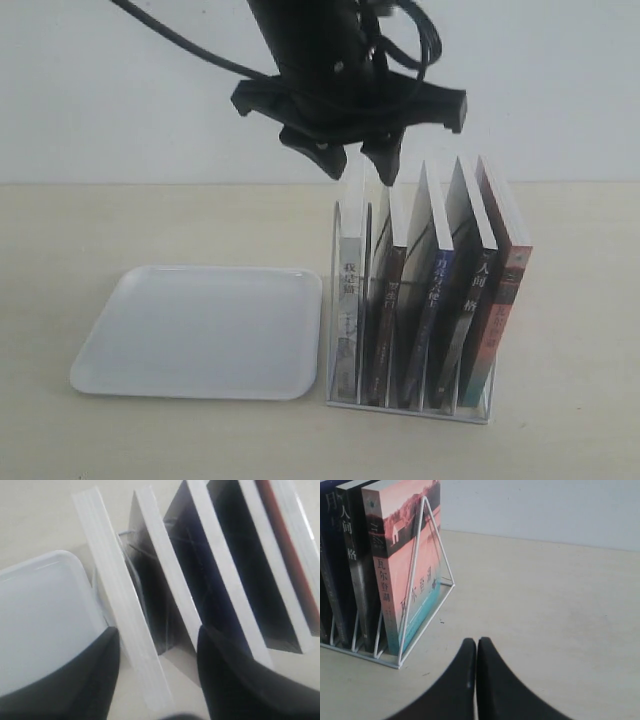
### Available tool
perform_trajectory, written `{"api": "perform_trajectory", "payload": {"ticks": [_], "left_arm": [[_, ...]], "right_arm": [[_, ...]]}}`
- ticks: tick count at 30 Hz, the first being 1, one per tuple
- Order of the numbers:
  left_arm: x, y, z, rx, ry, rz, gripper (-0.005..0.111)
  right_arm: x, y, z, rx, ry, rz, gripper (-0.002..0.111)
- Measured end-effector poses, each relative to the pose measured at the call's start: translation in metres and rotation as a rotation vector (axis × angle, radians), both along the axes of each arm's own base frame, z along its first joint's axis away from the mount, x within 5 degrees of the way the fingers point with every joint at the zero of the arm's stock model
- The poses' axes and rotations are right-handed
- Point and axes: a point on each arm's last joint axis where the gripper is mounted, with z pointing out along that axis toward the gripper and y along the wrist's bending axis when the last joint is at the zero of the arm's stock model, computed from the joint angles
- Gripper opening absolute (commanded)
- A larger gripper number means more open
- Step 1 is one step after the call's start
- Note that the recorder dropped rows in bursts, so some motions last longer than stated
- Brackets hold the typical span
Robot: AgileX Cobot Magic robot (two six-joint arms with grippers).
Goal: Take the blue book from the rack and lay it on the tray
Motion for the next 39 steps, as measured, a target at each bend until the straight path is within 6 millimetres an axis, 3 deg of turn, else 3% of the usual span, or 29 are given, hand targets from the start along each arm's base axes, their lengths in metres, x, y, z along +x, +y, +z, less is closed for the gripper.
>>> {"api": "perform_trajectory", "payload": {"ticks": [6,11,24,32,39], "left_arm": [[-0.015,0.017,0.041,-0.071,-0.07,0.0,0.047],[-0.02,0.023,0.053,-0.081,-0.102,0.003,0.045],[-0.033,0.01,0.052,-0.226,0.055,-0.043,0.042],[-0.028,-0.014,0.019,-0.242,0.192,-0.071,0.042],[-0.023,-0.018,0.008,-0.207,0.184,-0.072,0.042]], "right_arm": [[0.0,0.0,0.0,0.0,0.0,0.0,0.0],[0.0,0.0,0.0,0.0,0.0,0.0,0.0],[0.0,0.0,0.0,0.0,0.0,0.0,0.0],[0.0,0.0,0.0,0.0,-0.002,0.0,0.0],[0.0,0.0,0.0,0.0,-0.002,0.0,0.0]]}}
